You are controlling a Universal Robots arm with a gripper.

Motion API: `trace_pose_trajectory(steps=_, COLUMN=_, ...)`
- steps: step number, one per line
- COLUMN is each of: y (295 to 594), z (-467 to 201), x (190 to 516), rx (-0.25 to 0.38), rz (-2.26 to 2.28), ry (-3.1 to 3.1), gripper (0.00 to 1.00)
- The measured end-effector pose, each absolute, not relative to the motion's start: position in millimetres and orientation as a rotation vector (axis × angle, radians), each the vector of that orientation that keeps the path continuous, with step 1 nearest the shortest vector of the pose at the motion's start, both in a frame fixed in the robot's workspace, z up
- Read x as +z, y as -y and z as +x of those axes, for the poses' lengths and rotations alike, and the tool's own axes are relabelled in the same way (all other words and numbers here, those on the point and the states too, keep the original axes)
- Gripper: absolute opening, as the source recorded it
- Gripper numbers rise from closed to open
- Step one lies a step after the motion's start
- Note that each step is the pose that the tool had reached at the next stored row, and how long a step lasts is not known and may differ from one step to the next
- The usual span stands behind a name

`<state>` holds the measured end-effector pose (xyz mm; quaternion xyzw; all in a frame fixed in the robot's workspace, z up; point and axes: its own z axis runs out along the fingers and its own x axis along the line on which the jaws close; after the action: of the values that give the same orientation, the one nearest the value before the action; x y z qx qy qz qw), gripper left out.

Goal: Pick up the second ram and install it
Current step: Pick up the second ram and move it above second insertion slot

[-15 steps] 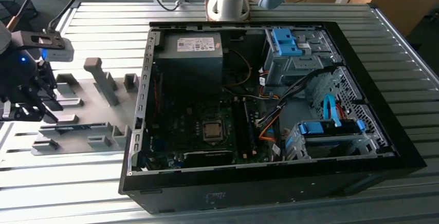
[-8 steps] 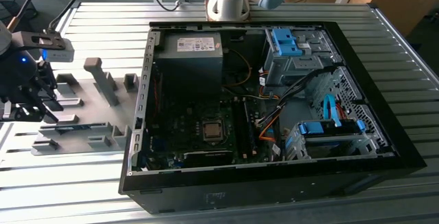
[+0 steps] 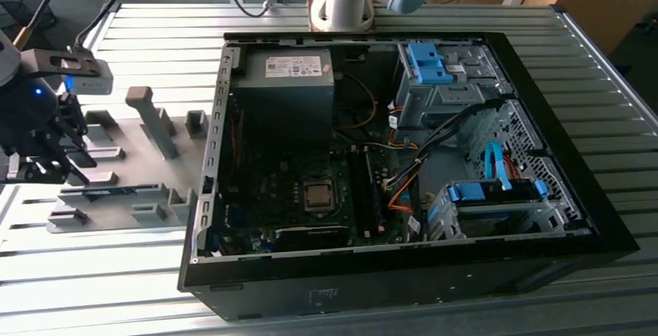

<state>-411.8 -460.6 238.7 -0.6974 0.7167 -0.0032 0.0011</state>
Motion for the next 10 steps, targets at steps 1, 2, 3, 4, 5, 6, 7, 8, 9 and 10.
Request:
trace_pose_trajectory(steps=1, y=460.6, z=-411.8, x=236.9, rx=-0.010, rz=-2.189, ry=-2.250, gripper=0.36)
trace_pose_trajectory(steps=2, y=460.6, z=-411.7, x=235.0, rx=-0.010, rz=-2.189, ry=-2.250, gripper=0.36)
trace_pose_trajectory(steps=3, y=460.6, z=-411.7, x=233.2, rx=-0.010, rz=-2.189, ry=-2.250, gripper=0.36)
trace_pose_trajectory(steps=4, y=460.6, z=-411.7, x=231.4, rx=-0.010, rz=-2.189, ry=-2.250, gripper=0.36)
trace_pose_trajectory(steps=5, y=460.6, z=-411.7, x=229.6, rx=-0.010, rz=-2.189, ry=-2.250, gripper=0.36)
trace_pose_trajectory(steps=6, y=460.6, z=-411.7, x=227.8, rx=-0.010, rz=-2.189, ry=-2.250, gripper=0.36)
trace_pose_trajectory(steps=7, y=460.6, z=-411.7, x=226.0, rx=-0.010, rz=-2.189, ry=-2.250, gripper=0.36)
trace_pose_trajectory(steps=8, y=460.6, z=-411.7, x=224.3, rx=-0.010, rz=-2.190, ry=-2.250, gripper=0.36)
trace_pose_trajectory(steps=9, y=460.6, z=-411.7, x=222.3, rx=-0.010, rz=-2.189, ry=-2.250, gripper=0.36)
trace_pose_trajectory(steps=10, y=460.6, z=-411.7, x=220.5, rx=-0.010, rz=-2.190, ry=-2.250, gripper=0.36)
